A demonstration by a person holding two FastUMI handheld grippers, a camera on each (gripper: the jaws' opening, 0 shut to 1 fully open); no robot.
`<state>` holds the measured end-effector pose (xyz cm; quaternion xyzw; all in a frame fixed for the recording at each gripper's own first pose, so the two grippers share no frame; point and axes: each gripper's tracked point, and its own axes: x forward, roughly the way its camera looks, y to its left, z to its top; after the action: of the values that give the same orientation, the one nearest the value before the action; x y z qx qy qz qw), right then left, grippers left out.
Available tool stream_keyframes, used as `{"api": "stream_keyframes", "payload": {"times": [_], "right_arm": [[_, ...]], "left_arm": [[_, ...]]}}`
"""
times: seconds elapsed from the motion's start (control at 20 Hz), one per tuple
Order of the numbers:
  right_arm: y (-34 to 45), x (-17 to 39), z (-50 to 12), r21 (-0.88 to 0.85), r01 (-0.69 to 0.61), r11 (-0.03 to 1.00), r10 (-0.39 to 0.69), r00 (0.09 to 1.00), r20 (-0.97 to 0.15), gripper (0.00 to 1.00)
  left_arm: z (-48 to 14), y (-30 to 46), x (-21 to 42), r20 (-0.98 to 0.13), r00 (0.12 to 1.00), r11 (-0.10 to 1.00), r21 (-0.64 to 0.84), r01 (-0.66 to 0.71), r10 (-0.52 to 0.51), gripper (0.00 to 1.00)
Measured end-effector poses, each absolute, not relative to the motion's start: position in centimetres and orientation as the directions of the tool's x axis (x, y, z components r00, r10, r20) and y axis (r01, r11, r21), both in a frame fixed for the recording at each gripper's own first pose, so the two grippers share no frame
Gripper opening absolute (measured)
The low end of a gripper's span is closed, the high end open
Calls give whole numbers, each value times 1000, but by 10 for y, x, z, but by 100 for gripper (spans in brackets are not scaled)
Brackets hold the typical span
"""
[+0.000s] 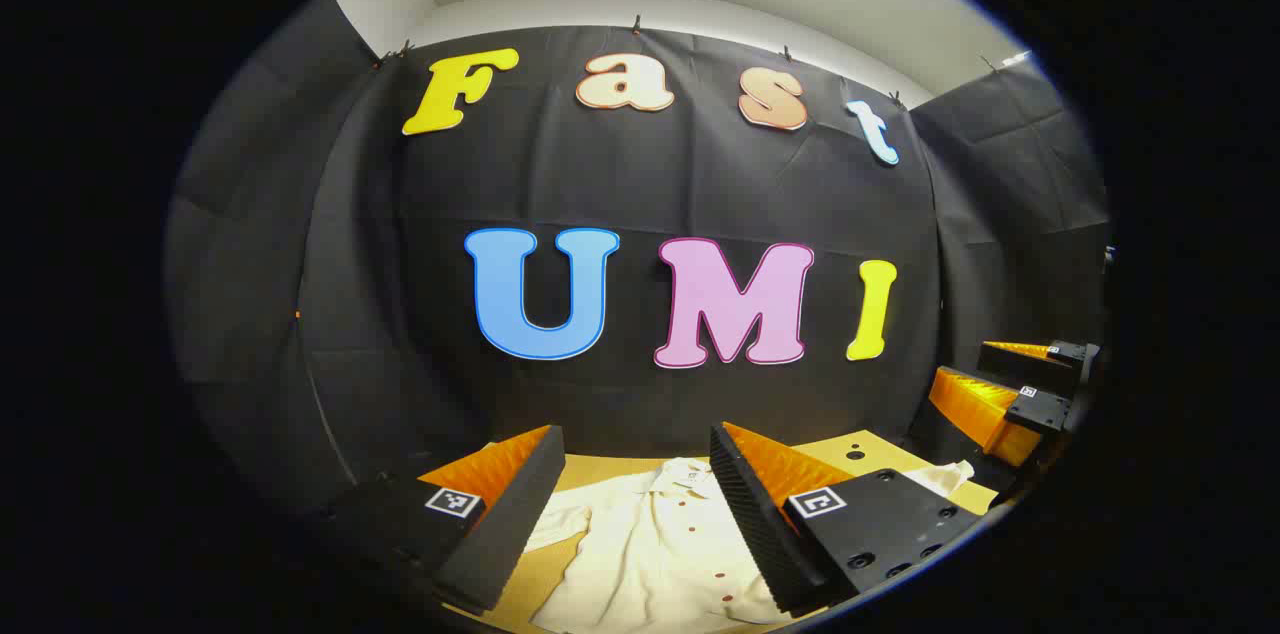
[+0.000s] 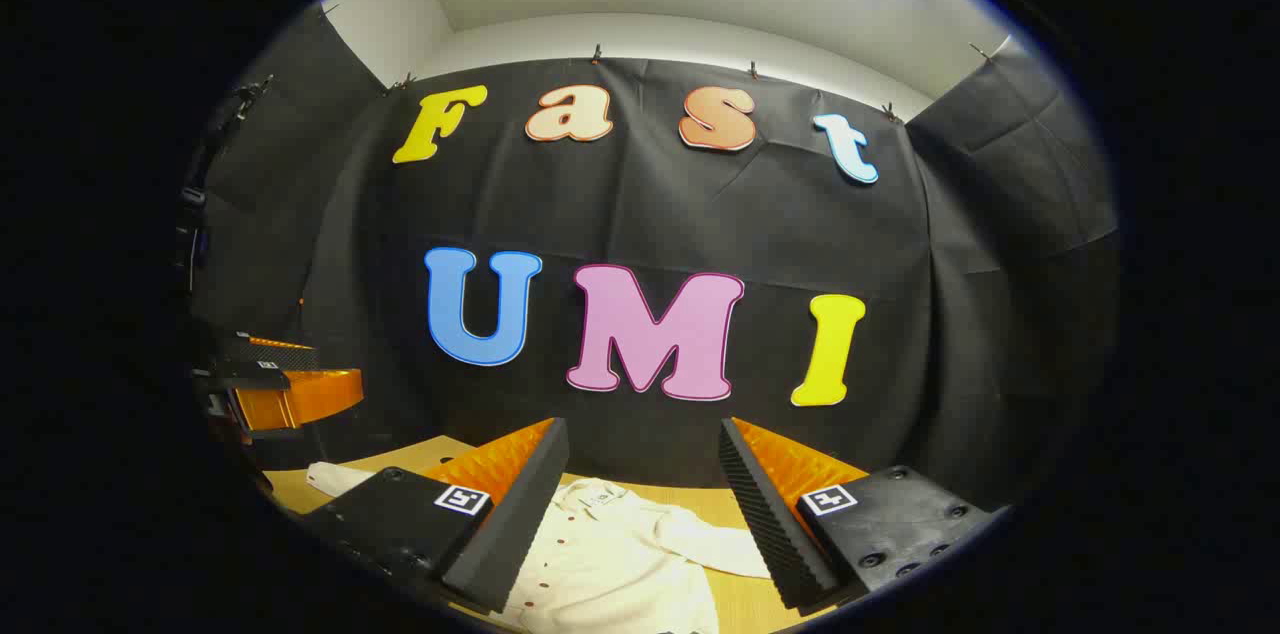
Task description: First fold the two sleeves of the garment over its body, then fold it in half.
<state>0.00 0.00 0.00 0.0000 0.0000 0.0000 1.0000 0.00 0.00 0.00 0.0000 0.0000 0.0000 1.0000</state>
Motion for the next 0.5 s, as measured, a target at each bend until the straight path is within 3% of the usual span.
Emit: {"api": "stream_keyframes", "payload": {"times": [0.5], "right_arm": [[-3, 10, 4, 9, 14, 1000, -14, 1000, 5, 96]], "left_arm": [[0, 2, 7, 10, 1000, 1000, -3, -12, 12, 96]]}}
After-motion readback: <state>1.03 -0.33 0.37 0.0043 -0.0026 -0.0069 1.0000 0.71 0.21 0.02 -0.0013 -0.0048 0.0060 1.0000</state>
